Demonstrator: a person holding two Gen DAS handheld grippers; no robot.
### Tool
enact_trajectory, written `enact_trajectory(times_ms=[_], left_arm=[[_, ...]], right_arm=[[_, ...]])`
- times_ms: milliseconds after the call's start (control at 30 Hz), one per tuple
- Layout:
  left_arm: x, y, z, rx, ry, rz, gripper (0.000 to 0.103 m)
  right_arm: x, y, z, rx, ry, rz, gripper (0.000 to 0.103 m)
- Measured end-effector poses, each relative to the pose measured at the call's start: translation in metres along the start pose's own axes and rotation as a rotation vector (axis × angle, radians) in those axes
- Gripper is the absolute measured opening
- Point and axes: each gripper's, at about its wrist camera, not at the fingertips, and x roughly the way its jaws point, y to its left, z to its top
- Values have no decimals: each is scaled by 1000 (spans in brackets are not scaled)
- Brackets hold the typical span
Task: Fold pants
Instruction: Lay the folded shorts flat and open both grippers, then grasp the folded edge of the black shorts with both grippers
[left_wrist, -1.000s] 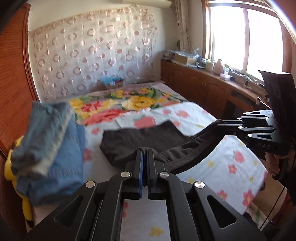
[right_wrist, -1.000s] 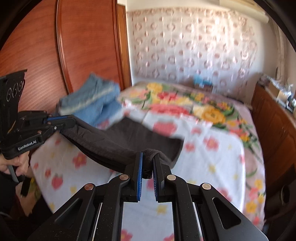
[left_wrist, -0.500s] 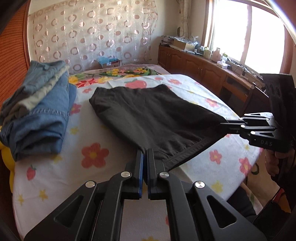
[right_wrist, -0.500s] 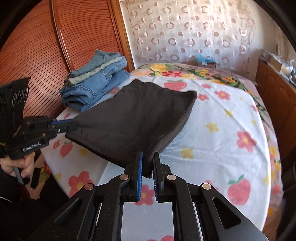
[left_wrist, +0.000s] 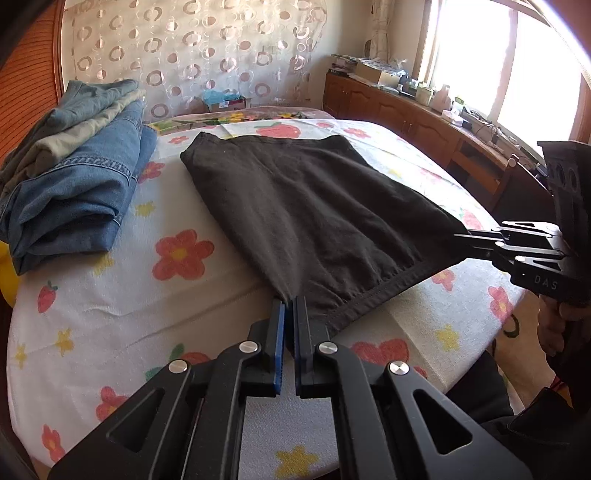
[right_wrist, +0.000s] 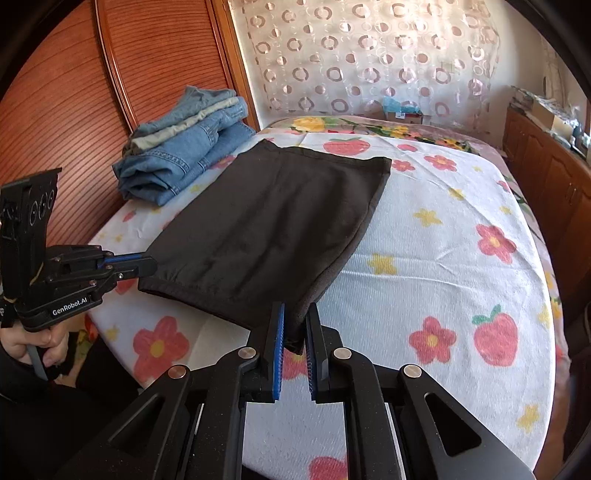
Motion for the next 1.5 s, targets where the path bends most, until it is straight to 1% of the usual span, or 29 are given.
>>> enact_trajectory(times_ms=[200,233,300,367,400,433,500,533,567,633,700,767,900,1100,1400,1433,1500], left_arm=[[2,0,-1,-1,9,2,5],[3,1,0,-2,8,2,8],[2,2,1,-3,3,10,14],[1,4,2,-9,-5,15,29],[0,5,3,-12,-11,18,34],[0,6,4,-13,-13,14,48],[1,11,5,-27,-13,8,59],[1,13,5,-37,-16,14,72],[0,15,5,-44,-23,16,80],[1,20,5,-66,-21,16,80],[2,24,4,-83,-21,29,80],[4,24,1,-72,-20,53,80],[7,23,-4,-71,-11,36,80],[15,23,-11,-66,19,41,80],[13,22,-15,-66,-9,38,80],[12,22,-15,-62,-10,36,80],[10,20,-16,-54,-14,19,71]], right_arm=[[2,-2,-2,17,12,-9,10],[0,-2,-3,16,9,-9,12],[-2,-3,-4,13,5,-17,13],[-5,-4,-4,13,2,-21,15],[-6,-5,-4,14,1,-24,18],[-6,-5,-5,14,-1,-27,20],[-8,-5,-6,10,-7,-30,24],[-9,-6,-7,10,-8,-32,28],[-9,-6,-7,11,-8,-35,30],[-10,-7,-9,15,-8,-31,33],[-9,-8,-10,15,-5,-28,34],[-6,-8,-11,16,3,-29,34],[-2,-9,-13,15,13,-34,34],[4,-6,-13,8,23,-29,34],[10,-5,-12,-3,22,-16,34],[10,-5,-12,-4,21,-16,34],[10,-5,-12,-6,18,-11,34]])
